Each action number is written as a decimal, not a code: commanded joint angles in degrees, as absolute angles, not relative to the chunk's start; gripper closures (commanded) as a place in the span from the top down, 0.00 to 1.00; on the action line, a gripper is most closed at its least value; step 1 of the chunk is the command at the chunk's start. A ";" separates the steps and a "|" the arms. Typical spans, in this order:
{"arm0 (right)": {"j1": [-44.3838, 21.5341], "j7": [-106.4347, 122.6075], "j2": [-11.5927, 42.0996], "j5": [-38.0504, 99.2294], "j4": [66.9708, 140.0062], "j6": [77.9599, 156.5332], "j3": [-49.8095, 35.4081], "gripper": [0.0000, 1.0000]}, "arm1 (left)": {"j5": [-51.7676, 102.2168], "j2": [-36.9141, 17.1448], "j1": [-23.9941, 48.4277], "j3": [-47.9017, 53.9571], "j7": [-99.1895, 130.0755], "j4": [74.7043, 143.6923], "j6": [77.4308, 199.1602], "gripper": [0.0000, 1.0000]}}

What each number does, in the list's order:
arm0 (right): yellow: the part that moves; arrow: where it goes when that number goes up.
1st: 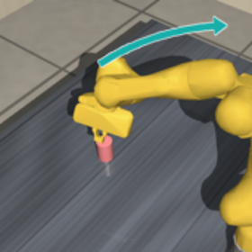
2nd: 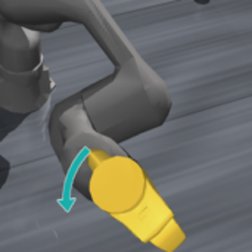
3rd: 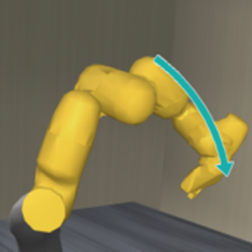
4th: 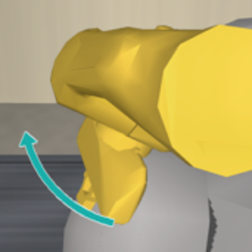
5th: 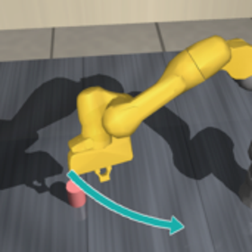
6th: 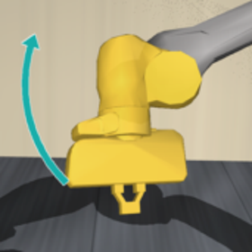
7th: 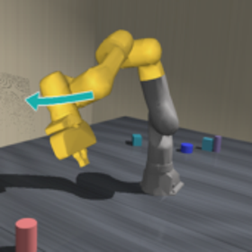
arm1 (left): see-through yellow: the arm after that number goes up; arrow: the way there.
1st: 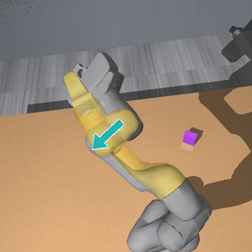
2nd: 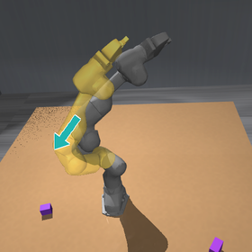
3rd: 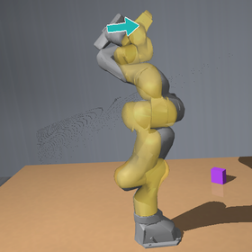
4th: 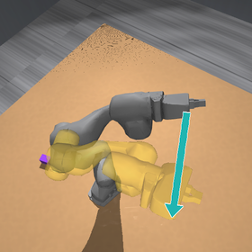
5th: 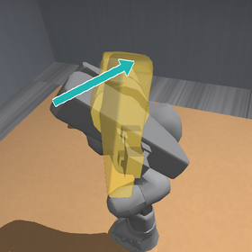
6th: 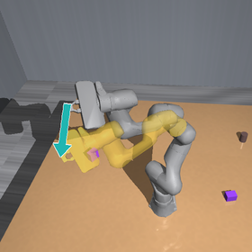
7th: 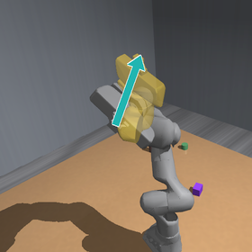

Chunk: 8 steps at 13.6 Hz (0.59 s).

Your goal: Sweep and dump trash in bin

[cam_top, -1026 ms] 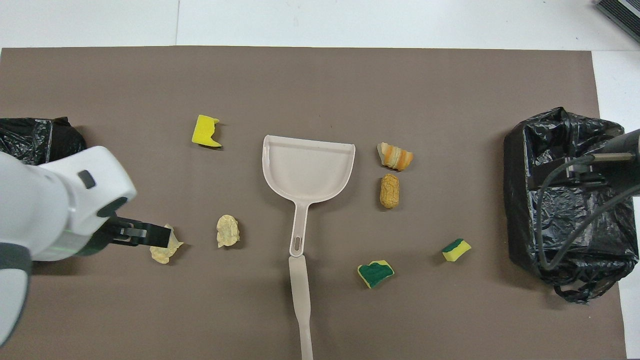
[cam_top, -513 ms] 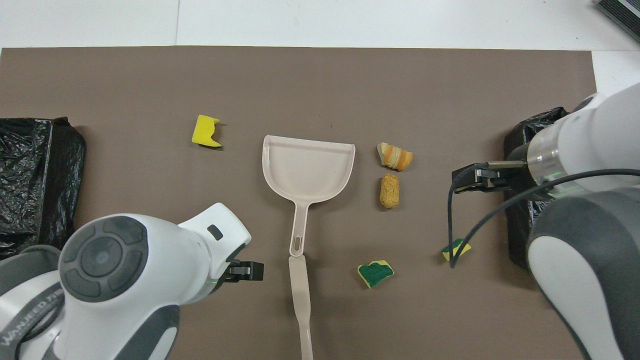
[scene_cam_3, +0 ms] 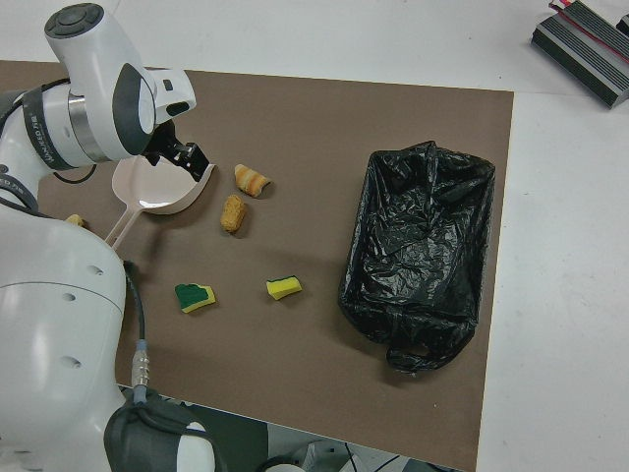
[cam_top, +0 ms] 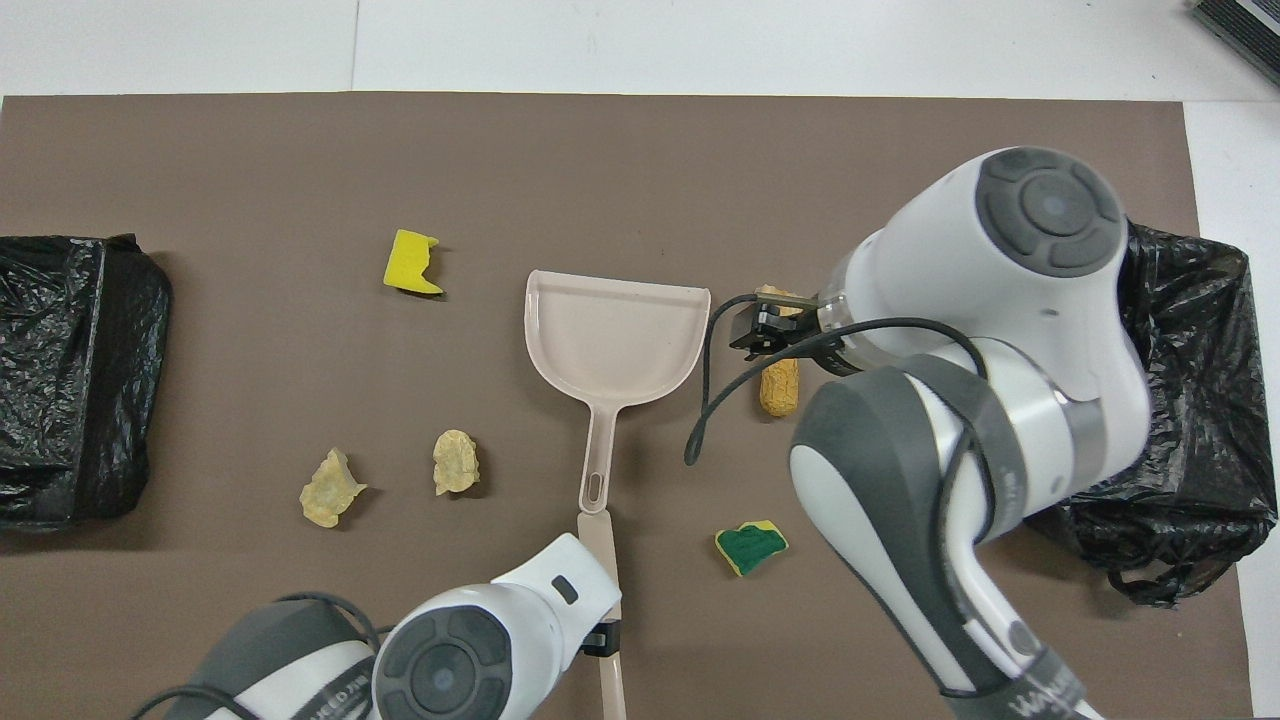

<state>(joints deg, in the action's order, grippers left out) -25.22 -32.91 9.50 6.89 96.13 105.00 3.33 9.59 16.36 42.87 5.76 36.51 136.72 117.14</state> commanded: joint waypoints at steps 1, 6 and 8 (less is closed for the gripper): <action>-27.41 -38.65 14.14 8.87 93.34 105.47 3.17 1.00 | 10.37 17.14 50.25 4.75 41.12 143.95 125.93 1.00; -33.21 -44.20 21.16 11.42 90.45 106.96 2.38 1.00 | 10.46 10.73 55.98 4.75 47.02 144.32 133.50 1.00; -35.85 -45.96 24.24 11.43 88.95 106.70 2.37 1.00 | 10.46 10.72 55.99 4.83 47.02 144.32 133.33 1.00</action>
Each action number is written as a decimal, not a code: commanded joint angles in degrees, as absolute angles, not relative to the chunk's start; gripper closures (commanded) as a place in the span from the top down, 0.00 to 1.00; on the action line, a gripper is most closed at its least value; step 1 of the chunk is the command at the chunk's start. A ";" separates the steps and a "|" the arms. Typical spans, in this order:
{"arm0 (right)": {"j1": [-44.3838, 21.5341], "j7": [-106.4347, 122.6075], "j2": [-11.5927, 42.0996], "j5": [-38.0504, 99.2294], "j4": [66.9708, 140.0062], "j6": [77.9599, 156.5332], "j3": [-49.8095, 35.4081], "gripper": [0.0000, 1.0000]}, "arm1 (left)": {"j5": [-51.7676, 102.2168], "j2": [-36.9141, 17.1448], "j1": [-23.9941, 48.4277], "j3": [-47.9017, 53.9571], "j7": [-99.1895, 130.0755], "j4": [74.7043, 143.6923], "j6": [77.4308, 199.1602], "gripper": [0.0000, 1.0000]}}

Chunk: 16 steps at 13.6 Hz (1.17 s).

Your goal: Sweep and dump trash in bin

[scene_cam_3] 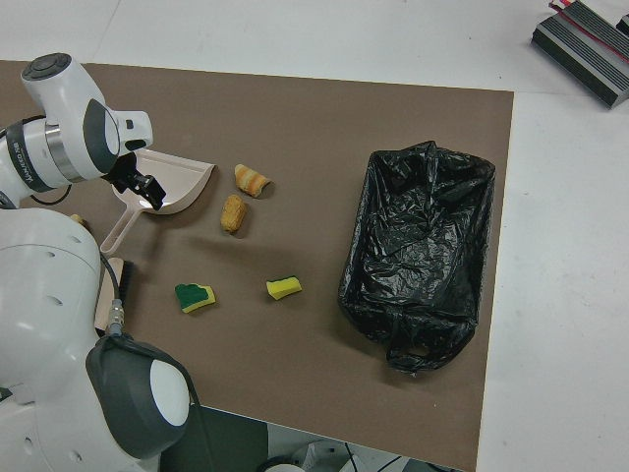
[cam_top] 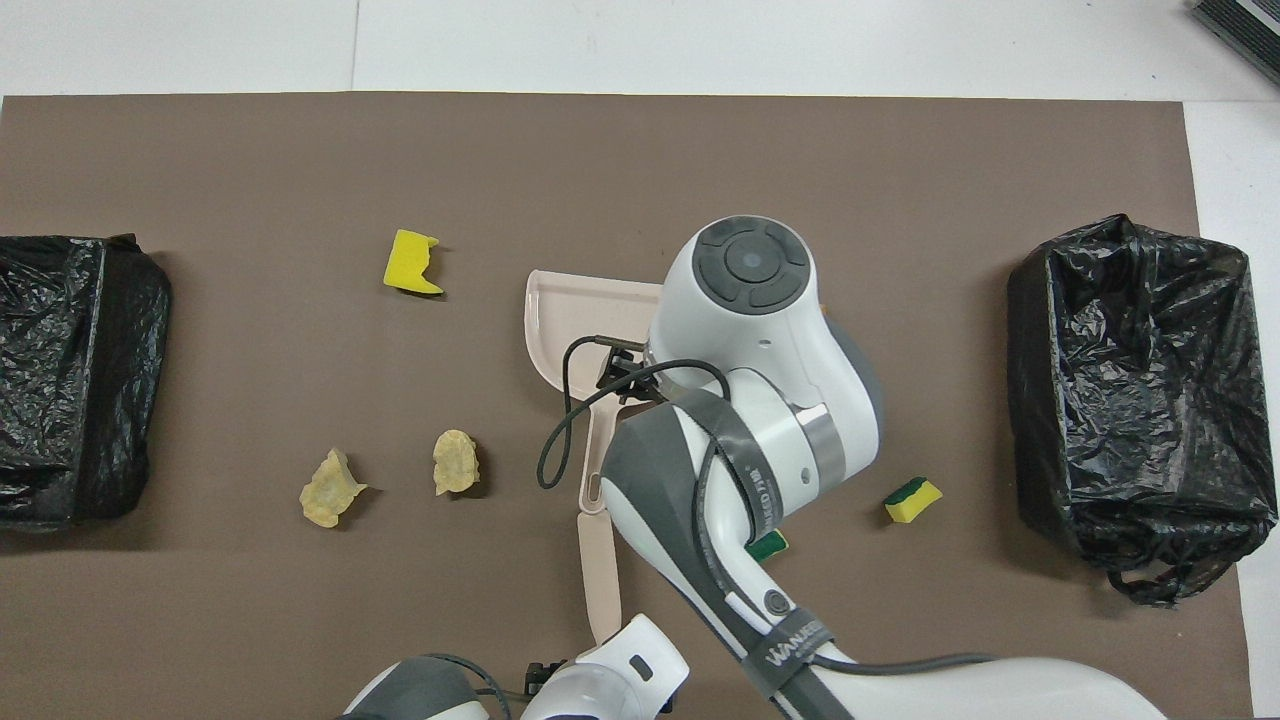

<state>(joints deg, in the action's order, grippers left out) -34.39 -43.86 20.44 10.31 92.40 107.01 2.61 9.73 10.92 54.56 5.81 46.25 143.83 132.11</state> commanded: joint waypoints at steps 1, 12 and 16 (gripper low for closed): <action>-36.56 -46.05 25.04 11.16 89.03 106.87 2.37 1.00 | 10.46 10.46 56.60 4.75 46.85 144.49 133.33 1.00; -40.78 -43.42 26.72 8.70 91.14 108.28 2.37 0.77 | 10.46 10.72 56.52 4.57 42.30 143.97 125.61 0.00; -42.18 -42.19 26.63 8.53 92.90 109.86 2.37 0.66 | 9.85 13.88 52.83 4.22 36.40 141.86 114.38 0.00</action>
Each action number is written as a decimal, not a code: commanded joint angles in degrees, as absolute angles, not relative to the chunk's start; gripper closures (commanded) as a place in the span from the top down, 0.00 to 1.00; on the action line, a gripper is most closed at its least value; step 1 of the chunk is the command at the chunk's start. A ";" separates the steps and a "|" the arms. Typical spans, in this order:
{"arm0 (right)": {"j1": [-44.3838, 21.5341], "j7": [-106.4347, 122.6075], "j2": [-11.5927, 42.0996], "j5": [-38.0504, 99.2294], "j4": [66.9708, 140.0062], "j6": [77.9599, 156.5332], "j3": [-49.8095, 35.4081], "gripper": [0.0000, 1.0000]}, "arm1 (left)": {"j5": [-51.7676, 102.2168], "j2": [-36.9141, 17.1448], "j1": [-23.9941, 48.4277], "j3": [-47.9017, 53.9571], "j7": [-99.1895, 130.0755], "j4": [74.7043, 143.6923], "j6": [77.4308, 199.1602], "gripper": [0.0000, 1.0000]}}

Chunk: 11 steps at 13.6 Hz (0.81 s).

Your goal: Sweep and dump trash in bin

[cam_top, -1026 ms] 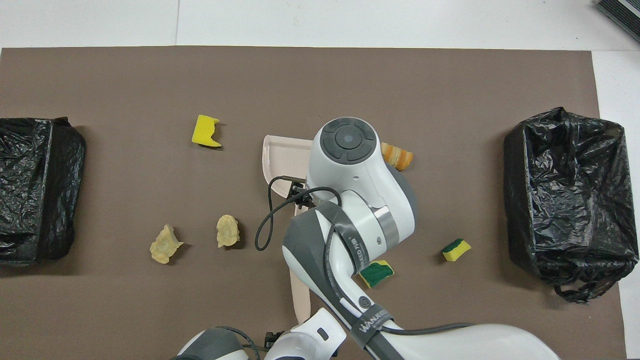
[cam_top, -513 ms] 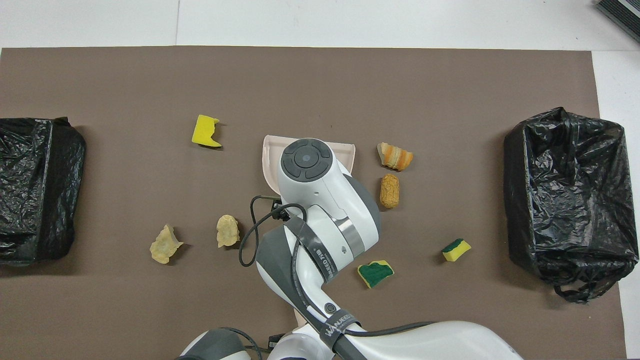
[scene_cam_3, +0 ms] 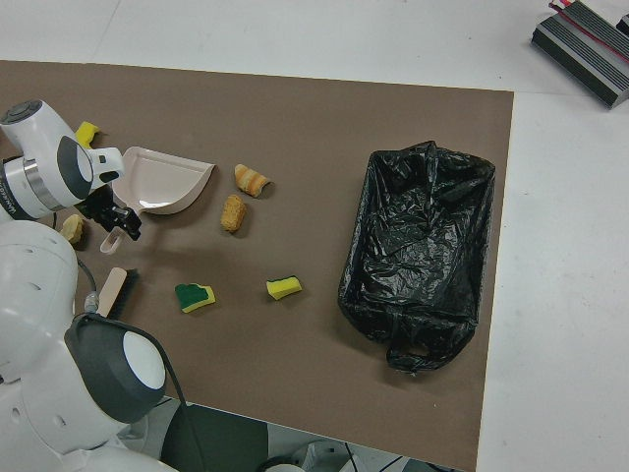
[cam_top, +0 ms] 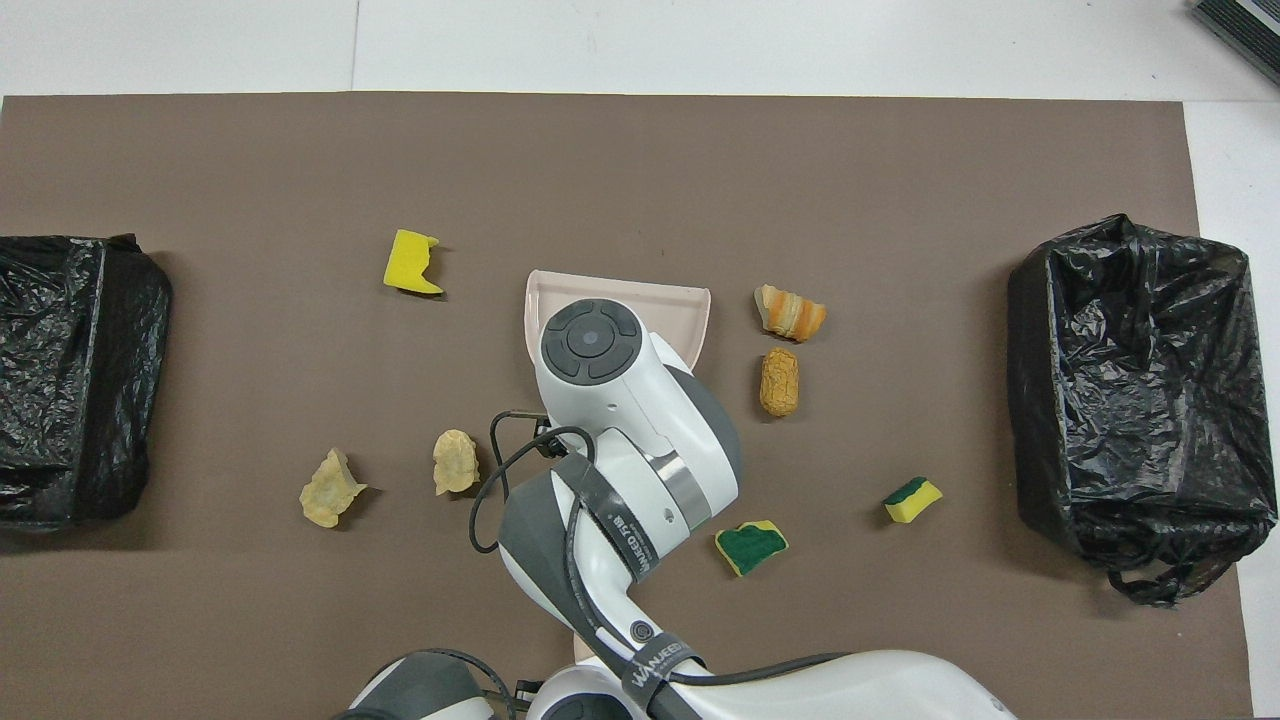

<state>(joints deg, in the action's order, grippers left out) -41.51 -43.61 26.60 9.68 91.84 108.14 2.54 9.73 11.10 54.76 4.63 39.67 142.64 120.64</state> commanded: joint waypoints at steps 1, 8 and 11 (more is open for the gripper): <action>-42.01 -42.19 26.63 8.53 92.73 109.34 2.37 0.44 | 9.58 15.37 51.69 4.13 35.08 141.77 111.82 0.00; -40.96 -41.49 26.98 6.94 90.88 108.19 2.55 0.00 | 0.80 21.71 37.30 4.04 20.18 141.16 103.54 0.00; -39.55 -40.18 26.11 5.98 90.88 109.07 2.99 0.00 | 0.35 21.98 27.28 4.04 10.31 138.53 104.41 0.00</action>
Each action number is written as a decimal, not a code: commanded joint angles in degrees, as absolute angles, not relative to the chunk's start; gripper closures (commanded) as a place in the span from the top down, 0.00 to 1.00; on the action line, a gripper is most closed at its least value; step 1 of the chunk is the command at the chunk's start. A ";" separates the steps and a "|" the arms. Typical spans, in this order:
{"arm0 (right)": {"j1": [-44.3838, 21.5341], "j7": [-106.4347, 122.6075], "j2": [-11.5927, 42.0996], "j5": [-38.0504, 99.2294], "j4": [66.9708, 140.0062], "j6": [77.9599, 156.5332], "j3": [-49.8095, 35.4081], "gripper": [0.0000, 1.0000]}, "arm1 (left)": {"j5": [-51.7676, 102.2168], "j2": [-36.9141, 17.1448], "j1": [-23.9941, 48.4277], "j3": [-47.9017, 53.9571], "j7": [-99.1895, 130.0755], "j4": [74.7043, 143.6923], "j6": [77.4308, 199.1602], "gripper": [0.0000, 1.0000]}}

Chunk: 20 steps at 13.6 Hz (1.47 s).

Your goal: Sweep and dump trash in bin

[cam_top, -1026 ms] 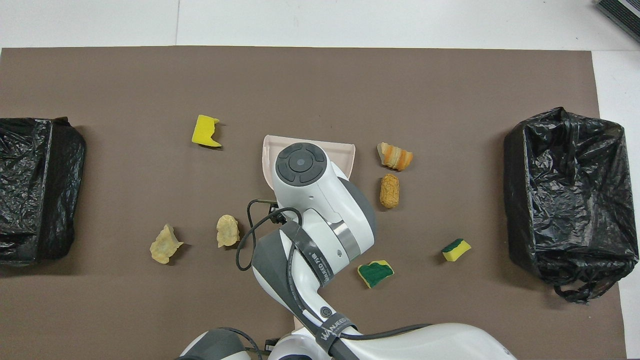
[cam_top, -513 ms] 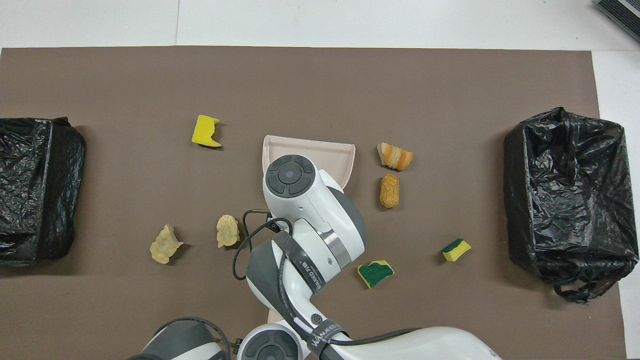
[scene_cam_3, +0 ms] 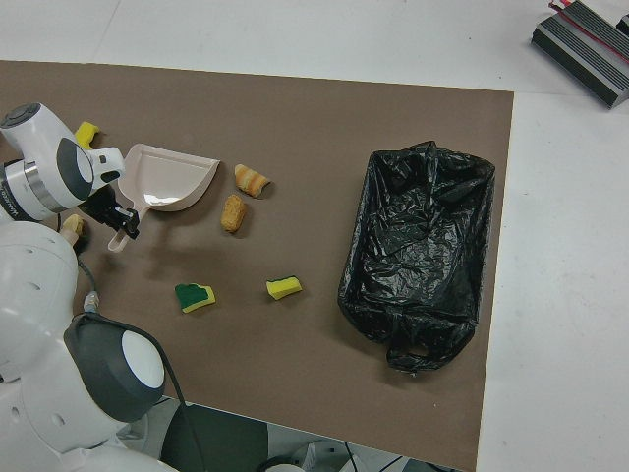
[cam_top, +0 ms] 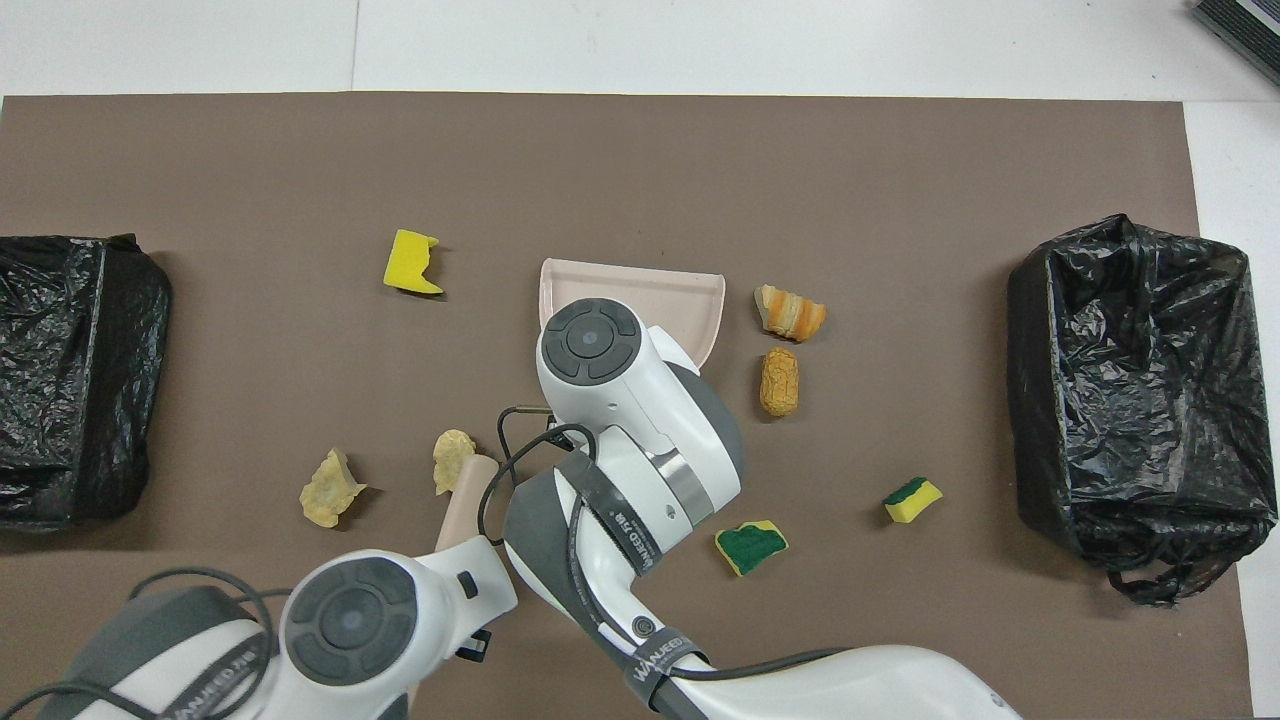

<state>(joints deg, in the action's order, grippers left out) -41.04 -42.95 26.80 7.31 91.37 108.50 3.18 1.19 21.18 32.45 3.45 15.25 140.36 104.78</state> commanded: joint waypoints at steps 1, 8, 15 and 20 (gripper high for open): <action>-38.07 -37.21 25.23 5.72 90.88 109.07 3.08 0.00 | -0.95 20.93 24.20 4.22 7.50 136.86 105.37 0.00; -32.26 -12.50 19.34 1.42 92.64 103.99 3.16 0.00 | -2.19 2.75 7.66 4.04 -4.47 117.10 107.84 0.00; -29.98 12.59 16.35 -3.60 97.46 101.51 2.99 0.00 | -6.24 -14.41 3.60 3.96 -11.40 99.86 113.01 0.00; -29.70 28.54 13.54 -7.38 103.34 104.50 2.99 0.00 | -7.47 -19.24 2.46 3.96 -20.74 97.75 118.66 0.00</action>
<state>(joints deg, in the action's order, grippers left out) -29.50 24.82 17.42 -5.13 98.07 102.22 3.63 -6.19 -16.82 3.58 3.27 -18.84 100.74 118.58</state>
